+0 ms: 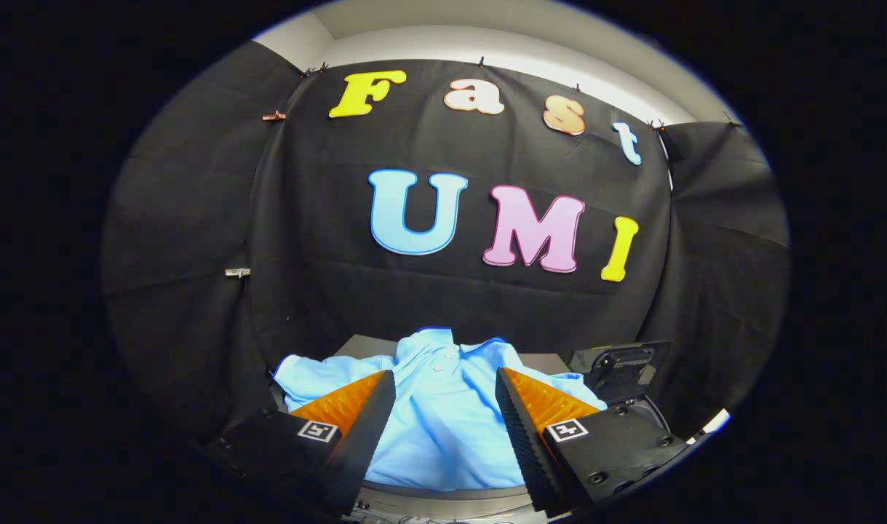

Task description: Put the clothes into the washing machine and then close the washing machine lid.

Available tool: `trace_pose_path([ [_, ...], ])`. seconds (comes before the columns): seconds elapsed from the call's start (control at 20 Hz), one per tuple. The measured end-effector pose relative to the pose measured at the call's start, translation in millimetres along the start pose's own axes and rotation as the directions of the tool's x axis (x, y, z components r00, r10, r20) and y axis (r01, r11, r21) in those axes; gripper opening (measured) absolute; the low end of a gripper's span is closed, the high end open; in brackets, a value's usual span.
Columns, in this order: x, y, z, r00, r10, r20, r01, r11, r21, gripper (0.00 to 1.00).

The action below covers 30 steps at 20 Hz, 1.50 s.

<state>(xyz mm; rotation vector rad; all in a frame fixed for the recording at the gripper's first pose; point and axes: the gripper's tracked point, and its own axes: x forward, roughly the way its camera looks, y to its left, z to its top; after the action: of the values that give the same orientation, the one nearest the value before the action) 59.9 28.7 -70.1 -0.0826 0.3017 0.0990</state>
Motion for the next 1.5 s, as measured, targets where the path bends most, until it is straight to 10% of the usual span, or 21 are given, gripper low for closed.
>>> trace_pose_path([
  [0.5, 73.1, -2.4, -30.0, 0.970, 0.004, -0.244, 0.008, 0.999, 0.047, 0.87],
  [0.85, 102.0, 4.3, -83.7, 0.849, 0.074, -0.523, -0.033, 0.996, 0.087, 0.87],
  [1.2, 109.5, -2.5, -89.8, 0.868, 0.115, -0.483, -0.075, 0.992, 0.102, 0.90],
  [1.5, 108.3, -10.9, -90.7, 0.853, 0.109, -0.510, -0.053, 0.991, 0.123, 0.30],
])
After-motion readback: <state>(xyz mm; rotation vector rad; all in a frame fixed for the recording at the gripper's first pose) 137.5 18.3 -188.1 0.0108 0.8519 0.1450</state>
